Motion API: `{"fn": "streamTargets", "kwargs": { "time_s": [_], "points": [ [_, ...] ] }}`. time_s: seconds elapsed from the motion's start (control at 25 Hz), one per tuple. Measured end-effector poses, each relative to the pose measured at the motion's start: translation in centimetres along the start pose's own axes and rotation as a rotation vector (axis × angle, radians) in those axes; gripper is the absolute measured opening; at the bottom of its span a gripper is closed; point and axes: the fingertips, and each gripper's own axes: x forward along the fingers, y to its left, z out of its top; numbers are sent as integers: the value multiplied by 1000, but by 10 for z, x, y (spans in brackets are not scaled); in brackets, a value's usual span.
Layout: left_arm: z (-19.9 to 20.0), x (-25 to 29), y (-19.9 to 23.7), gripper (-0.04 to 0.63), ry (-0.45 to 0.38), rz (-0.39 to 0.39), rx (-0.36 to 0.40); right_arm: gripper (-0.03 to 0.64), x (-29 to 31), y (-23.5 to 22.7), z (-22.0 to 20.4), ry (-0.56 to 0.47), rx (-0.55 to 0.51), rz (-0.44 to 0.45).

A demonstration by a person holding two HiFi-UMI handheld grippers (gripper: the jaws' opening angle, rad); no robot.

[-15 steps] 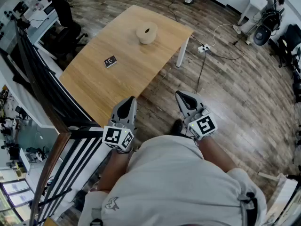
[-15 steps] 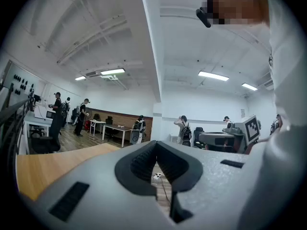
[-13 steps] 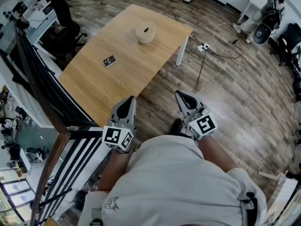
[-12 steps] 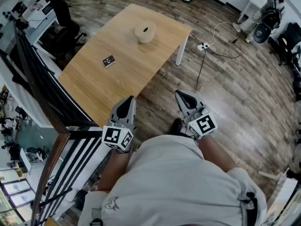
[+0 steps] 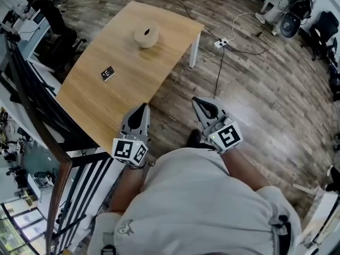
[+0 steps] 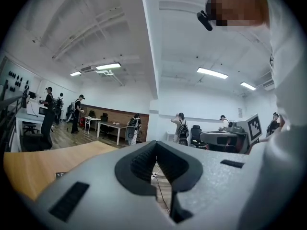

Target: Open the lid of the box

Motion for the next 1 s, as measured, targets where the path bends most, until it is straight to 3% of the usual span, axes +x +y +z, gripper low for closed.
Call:
{"fn": "streamTargets", "kwargs": {
  "time_s": [0.36,0.44,0.56,0.64,1.0],
  "points": [
    [-1,87,-31,6,4,-3,6,6,-13,-93,-8,12,25,-2],
    [3,100,-38,10,-7,2,10,65,-14,-109,-9,16,31,6],
    [2,117,-47,153,-7,6,4,172,-14,-127,-10,19,39,19],
    [-2,124,-50,209,-1,14,-1,189,-14,-135,-12,19,41,29],
    [-10,147,-46,241,20,20,-12,199,-10,-162,-17,20,75,23]
  ]
}}
